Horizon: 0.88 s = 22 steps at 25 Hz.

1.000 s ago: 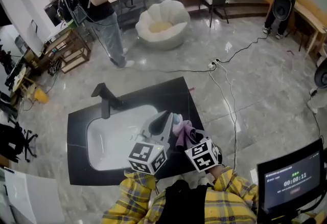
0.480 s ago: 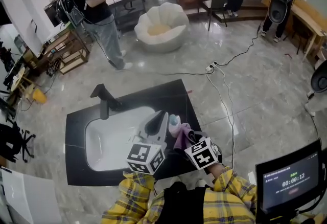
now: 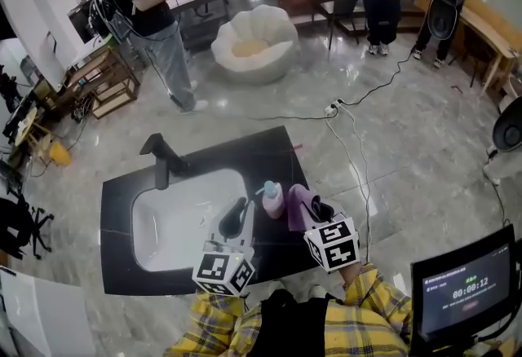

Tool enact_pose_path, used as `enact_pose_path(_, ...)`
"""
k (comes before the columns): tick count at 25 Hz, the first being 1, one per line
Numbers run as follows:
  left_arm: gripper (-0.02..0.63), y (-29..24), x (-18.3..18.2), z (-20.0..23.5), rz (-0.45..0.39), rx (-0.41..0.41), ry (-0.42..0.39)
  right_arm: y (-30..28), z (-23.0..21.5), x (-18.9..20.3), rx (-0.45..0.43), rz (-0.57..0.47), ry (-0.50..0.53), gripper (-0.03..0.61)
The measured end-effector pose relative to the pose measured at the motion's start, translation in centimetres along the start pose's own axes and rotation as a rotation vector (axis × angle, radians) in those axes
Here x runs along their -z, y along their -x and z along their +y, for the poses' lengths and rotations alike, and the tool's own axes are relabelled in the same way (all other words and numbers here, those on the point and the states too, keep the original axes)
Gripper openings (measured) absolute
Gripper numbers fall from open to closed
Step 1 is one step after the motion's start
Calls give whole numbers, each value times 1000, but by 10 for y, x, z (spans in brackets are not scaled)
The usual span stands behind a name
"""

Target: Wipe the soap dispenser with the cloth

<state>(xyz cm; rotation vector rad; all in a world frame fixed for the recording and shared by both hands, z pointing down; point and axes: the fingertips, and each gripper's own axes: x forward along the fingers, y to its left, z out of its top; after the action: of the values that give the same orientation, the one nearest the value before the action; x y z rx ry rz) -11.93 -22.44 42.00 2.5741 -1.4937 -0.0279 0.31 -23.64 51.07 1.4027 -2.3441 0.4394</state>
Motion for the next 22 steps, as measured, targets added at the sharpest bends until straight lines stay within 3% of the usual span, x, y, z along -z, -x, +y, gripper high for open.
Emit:
enact_pose_path(2,165,-6,20,-11,58,43,13,2,-4,-1,5,-10,-9,43)
enact_pose_path(7,223,-26,40,-28,155,95,-41,7,-1,-7,-8,-24,-16,43)
enact_pose_path(16,236,-51,44,-32,258,32,-132,31,5,-12,-28,-33,-8,43)
enact_pose_path(19,178,-50,45,-35,261,56,-163,34,3,-12,-25,-39,-14,43)
enact_pose_path(22,176,-47,46,-38,260,116,-194,36,-1,-14,-15,-44,-23,43)
